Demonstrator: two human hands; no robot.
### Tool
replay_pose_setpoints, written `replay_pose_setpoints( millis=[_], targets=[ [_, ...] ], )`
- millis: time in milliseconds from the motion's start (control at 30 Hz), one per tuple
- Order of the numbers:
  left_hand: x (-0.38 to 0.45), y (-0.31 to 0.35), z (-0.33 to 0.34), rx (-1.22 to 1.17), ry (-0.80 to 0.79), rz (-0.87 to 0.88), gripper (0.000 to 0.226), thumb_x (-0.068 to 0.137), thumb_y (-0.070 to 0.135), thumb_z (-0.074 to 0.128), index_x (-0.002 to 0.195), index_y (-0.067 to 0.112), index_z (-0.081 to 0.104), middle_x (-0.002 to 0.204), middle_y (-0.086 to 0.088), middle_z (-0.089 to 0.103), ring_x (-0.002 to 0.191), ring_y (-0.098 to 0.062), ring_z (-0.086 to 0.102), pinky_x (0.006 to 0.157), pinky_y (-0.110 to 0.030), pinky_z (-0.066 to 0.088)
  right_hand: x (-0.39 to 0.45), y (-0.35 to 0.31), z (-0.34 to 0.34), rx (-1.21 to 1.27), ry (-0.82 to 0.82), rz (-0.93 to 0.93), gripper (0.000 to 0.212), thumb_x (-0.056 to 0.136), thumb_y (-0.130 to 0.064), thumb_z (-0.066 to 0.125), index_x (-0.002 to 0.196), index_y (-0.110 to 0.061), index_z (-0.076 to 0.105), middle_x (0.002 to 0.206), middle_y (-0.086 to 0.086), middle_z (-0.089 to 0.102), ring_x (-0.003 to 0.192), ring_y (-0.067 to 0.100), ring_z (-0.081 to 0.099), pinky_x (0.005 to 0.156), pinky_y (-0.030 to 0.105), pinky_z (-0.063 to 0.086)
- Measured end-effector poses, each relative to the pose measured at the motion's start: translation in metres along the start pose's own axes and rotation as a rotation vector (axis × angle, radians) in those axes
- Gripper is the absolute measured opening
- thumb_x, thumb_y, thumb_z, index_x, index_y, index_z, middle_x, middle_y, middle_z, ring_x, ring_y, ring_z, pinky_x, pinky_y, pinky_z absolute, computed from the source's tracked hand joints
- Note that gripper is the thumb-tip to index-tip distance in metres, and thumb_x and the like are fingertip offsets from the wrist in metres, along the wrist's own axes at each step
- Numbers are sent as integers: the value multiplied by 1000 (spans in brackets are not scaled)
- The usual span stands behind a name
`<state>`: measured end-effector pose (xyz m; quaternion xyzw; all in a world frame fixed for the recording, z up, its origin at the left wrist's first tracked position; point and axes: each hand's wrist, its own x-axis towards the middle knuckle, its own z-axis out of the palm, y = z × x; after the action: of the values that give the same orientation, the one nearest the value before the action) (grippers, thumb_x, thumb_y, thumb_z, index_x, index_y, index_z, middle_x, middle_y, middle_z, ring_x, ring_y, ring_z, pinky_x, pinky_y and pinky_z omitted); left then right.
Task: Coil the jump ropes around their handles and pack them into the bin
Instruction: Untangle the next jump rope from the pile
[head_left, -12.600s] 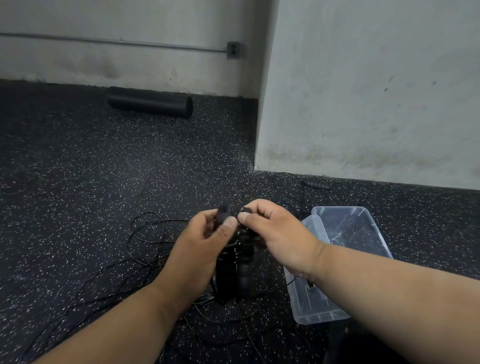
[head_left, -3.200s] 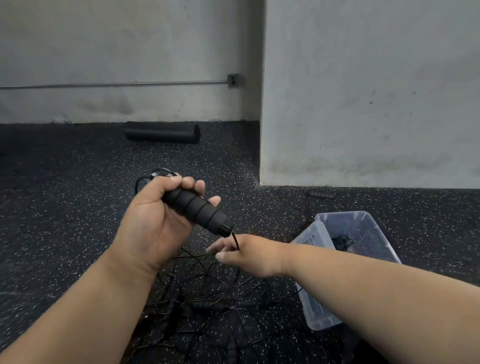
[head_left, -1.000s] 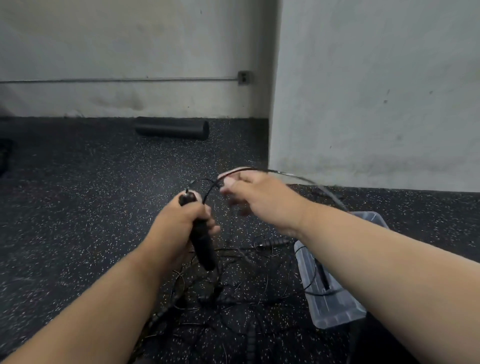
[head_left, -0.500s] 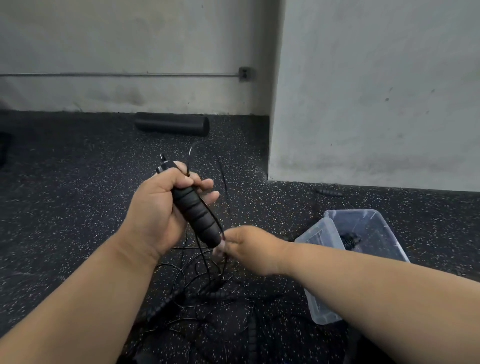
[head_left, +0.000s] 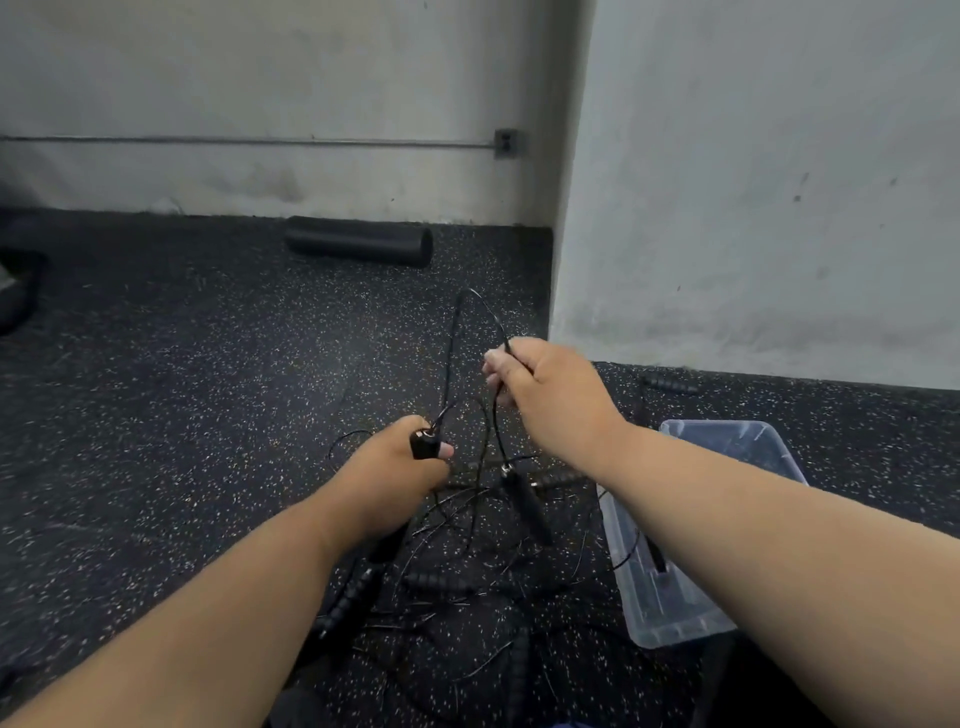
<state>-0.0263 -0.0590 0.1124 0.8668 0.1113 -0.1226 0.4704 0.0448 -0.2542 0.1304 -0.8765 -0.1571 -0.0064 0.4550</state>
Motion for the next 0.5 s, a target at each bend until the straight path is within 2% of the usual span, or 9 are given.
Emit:
replay_pose_setpoints(
  millis=[67,133,200,267,333,400,500],
  targets=[
    [-1,-2,0,-12,13,15,12,95,12,66,97,21,57,114,3,75,71,-17,57,64,-31,44,-2,-3,-3,76,-70,38,32,108,-39,50,89,-23,69,81,-4,76,71,17,72,75,48,61],
    [1,-2,-4,-20,37,22,14,94,14,66,97,24,57,112,9,76,74,-17,59,67,-33,47,-6,-11,-7,142,-113,29,30,109,-36,49,92,-22,70,83,-2,76,72,22,72,74,47,60],
    [1,-1,-6,-69,37,21,16,93,13,68,101,22,58,108,15,77,81,-21,62,76,-38,50,-9,-20,-13,184,-88,-7,30,110,-37,49,92,-24,69,81,-1,76,68,21,71,70,44,58],
    [0,5,-5,-176,5,29,21,93,7,67,110,13,56,108,14,78,93,-34,68,87,-47,55,-9,-30,-18,215,-46,-42,32,110,-40,47,91,-23,69,74,2,74,59,17,65,63,39,55],
    [-3,10,-2,-282,-52,40,22,93,4,67,109,8,53,110,7,79,114,-46,66,101,-57,53,-11,-39,-21,285,-17,-47,35,110,-40,46,91,-20,67,67,3,70,54,16,60,58,33,50],
    [-4,13,1,-351,-120,57,23,89,7,68,105,10,52,112,1,80,117,-42,67,109,-61,49,-13,-44,-24,404,1,-16,38,111,-41,44,93,-16,66,63,4,66,51,18,56,55,31,48],
    [-2,13,4,-433,-223,93,26,82,7,65,104,12,52,118,-6,78,118,-27,72,115,-57,44,-14,-48,-28,650,18,81,40,112,-42,42,95,-13,63,60,5,59,45,17,47,47,30,46]
  ],
)
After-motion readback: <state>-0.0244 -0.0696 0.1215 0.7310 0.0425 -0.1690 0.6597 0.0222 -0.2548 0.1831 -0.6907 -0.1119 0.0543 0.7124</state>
